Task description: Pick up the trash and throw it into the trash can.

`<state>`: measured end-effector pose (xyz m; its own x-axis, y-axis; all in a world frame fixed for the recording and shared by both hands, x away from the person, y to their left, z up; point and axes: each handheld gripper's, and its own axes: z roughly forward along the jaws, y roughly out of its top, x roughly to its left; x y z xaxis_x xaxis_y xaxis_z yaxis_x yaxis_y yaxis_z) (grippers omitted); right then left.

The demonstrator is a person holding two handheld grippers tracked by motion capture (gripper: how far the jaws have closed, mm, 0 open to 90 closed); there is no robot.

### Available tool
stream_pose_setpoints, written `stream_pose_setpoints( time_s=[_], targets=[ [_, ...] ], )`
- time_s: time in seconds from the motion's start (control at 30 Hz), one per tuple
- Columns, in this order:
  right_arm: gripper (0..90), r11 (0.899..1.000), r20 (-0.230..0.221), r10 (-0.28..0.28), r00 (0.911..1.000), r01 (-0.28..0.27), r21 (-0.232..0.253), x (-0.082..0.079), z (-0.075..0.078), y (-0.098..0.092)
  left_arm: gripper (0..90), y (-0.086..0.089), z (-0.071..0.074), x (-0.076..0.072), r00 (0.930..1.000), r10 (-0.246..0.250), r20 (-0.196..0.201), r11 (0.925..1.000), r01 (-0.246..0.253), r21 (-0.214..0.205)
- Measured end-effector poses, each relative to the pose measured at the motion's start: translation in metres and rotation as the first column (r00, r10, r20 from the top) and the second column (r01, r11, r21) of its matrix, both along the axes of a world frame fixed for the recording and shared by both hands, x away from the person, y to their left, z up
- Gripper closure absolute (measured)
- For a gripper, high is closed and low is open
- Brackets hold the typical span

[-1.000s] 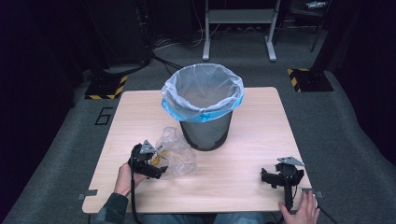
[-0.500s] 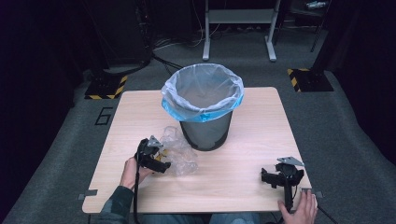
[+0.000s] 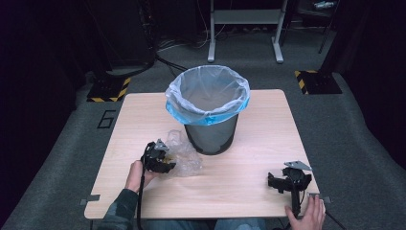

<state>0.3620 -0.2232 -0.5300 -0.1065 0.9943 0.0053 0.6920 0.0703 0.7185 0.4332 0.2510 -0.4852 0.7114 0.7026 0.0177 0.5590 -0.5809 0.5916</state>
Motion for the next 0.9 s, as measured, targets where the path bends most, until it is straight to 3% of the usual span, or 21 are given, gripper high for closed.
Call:
stream_pose_setpoints(
  time_s=[0.6, 0.9],
  targets=[
    [0.0, 1.0, 0.001, 0.018, 0.9998, -0.018, 0.001, 0.0008, 0.0001, -0.0012, 77.1, 0.0015, -0.0005, -0.0027, 0.9999, -0.008, -0.012, 0.9996, 0.007, -0.027],
    [0.0, 1.0, 0.001, 0.023, 0.9997, -0.023, 0.002, 0.0011, 0.0, -0.0016, 83.7, -0.0006, 0.0025, -0.0057, 0.9997, -0.021, 0.014, 0.9997, 0.021, -0.016]
  ],
)
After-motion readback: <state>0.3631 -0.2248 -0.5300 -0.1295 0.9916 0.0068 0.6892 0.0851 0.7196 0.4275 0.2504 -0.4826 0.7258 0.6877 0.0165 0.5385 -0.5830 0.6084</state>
